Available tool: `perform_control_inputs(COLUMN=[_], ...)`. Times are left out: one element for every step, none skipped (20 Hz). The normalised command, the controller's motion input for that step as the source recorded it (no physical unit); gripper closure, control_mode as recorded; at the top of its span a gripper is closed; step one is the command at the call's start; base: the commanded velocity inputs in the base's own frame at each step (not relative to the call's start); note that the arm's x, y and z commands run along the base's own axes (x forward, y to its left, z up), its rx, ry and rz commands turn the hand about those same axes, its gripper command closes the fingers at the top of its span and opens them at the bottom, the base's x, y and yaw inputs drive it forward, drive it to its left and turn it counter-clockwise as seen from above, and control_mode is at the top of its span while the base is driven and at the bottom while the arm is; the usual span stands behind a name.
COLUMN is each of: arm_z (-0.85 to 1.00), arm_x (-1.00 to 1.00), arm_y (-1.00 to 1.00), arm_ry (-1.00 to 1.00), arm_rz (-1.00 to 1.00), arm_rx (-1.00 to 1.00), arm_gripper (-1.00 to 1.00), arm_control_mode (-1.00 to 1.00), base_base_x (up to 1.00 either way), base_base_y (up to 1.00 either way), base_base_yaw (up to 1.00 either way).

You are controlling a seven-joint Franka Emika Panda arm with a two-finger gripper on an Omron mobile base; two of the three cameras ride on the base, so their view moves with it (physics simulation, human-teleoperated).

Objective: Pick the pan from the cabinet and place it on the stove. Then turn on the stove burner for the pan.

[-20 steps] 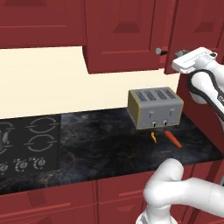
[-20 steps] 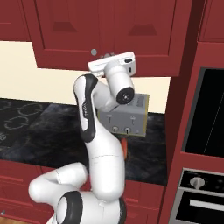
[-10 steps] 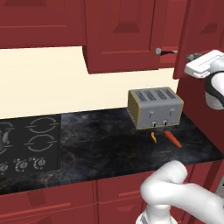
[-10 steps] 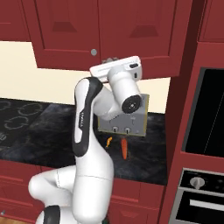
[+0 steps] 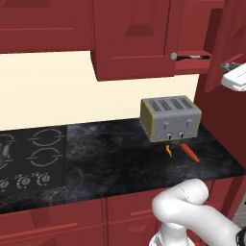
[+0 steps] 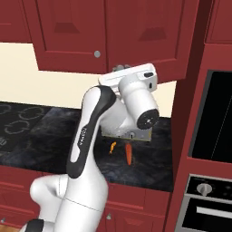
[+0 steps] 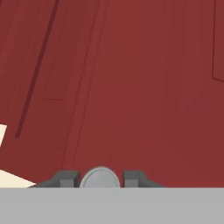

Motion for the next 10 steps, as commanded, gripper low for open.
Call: perform_control_inputs(arm_z=[0.19,0.19,0.13,0.13,0.04,0.0,-0.05,0.0,0.0,-0.01], arm_x=[-0.76,-0.76,-0.82,-0.82,-0.79,-0.59,-0.49,-0.22,-0.09,-0.01], arm_y=[-0.66,-0.67,-0.69,-0.73,-0.67,-0.45,-0.14,-0.08,0.0,0.13], arm_ry=[0.0,0.0,0.0,0.0,0.0,0.0,0.0,0.0,0.0,0.0], arm_rz=[0.01,0.02,0.01,0.01,0.0,0.0,0.0,0.0,0.0,0.0], arm_rx=[0.0,0.0,0.0,0.0,0.0,0.0,0.0,0.0,0.0,-0.05], arm_gripper=[1.0,1.0,1.0,1.0,1.0,1.0,-1.0,-1.0,-1.0,-1.0], arm_control_mode=[-1.0,-1.0,-1.0,-1.0,-1.0,-1.0,-1.0,-1.0,-1.0,-1.0], base_base_x=[0.0,0.0,0.0,0.0,0.0,0.0,0.0,0.0,0.0,0.0], base_base_y=[0.0,0.0,0.0,0.0,0.0,0.0,0.0,0.0,0.0,0.0], base_base_yaw=[0.0,0.0,0.0,0.0,0.0,0.0,0.0,0.0,0.0,0.0])
